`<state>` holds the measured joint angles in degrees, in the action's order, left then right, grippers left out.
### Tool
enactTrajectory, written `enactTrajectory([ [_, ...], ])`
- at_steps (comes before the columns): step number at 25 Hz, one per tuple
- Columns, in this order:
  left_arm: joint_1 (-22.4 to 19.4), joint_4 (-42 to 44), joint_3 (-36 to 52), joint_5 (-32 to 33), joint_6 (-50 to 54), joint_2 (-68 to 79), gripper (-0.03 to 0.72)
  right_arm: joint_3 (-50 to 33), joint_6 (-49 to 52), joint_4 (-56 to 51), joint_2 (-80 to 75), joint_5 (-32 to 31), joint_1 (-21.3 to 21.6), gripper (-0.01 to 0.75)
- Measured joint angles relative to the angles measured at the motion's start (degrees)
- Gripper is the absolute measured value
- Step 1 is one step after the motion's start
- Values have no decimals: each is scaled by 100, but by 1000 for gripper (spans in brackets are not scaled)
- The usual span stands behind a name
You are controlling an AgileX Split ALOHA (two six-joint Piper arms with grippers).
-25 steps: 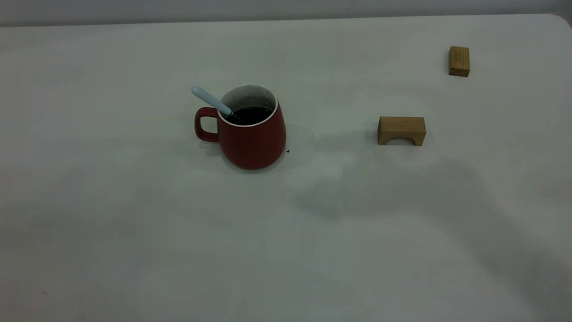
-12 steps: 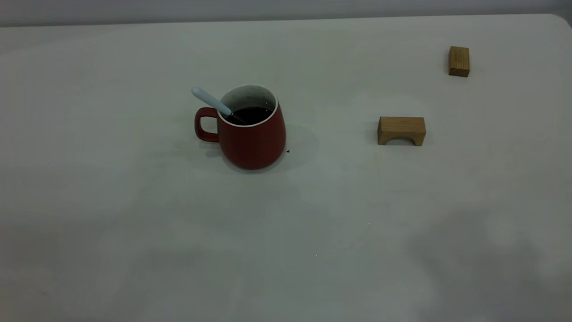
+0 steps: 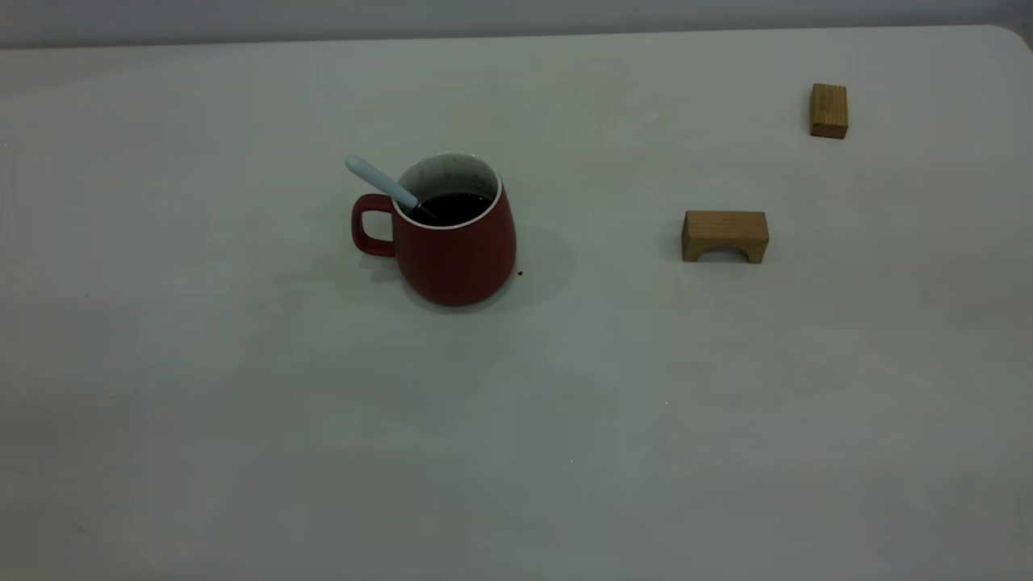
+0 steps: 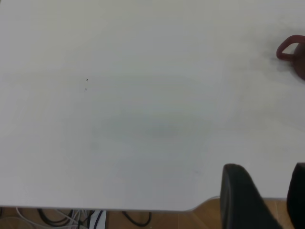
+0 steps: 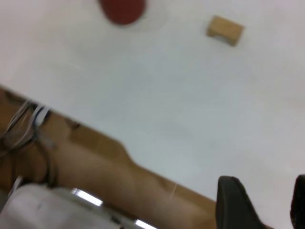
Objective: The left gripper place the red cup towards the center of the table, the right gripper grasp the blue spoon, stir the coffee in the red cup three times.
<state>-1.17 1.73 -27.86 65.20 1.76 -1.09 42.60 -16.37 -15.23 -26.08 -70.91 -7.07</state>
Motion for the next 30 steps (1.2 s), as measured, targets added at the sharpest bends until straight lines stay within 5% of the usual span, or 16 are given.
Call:
enactTrajectory([
  [9, 0, 0, 0, 0, 0, 0, 318, -1238, -80, 35, 1824, 475, 825, 325],
  [30, 0, 0, 0, 0, 0, 0, 318, -1573, 861, 1059, 2492, 624, 846, 325],
])
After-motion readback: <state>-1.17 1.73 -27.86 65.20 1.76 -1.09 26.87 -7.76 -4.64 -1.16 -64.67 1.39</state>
